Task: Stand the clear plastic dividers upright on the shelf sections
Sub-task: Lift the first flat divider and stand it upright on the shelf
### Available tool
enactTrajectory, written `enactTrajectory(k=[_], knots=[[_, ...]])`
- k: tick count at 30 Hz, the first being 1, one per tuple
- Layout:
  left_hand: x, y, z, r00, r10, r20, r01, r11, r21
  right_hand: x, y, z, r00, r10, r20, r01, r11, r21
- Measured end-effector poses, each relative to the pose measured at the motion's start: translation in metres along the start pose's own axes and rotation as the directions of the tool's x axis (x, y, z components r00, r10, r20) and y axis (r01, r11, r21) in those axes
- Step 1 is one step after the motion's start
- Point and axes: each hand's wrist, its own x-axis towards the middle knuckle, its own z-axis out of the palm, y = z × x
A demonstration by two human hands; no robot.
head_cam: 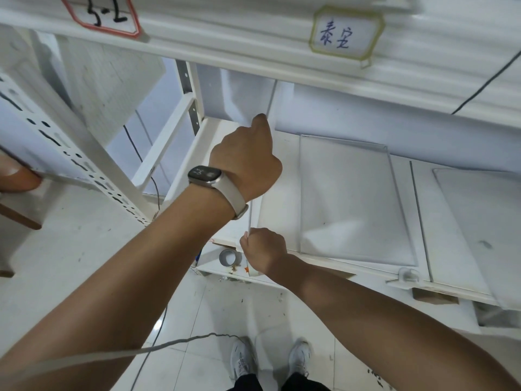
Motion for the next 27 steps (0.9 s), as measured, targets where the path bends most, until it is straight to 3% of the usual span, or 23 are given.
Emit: enactTrajectory(k=[5, 10, 18, 27], knots=[[-0.006, -0.003, 0.011, 1.000, -0.003, -0.013, 0.002, 1.000, -0.020, -0.003, 0.001, -0.020, 0.995, 0.009, 0.098, -0.008, 1.000, -0.010], [0.000, -0.010, 0.009, 1.000, -0.014, -0.001, 0.014, 0.998, -0.060, -0.002, -0.002, -0.030, 0.998, 0.046, -0.046, -0.046, 0.999, 0.005], [-0.009, -0.002, 0.025, 0.996, 0.026, -0.089, -0.034, 0.995, -0.090, -0.013, 0.001, -0.022, 0.995, -0.041, -0.093, 0.040, 0.999, -0.019], [-0.018, -0.017, 0.030, 0.994, -0.002, -0.109, -0.011, 0.993, -0.114, -0.013, 0.004, -0.019, 0.995, -0.102, -0.012, 0.102, 0.995, -0.014]])
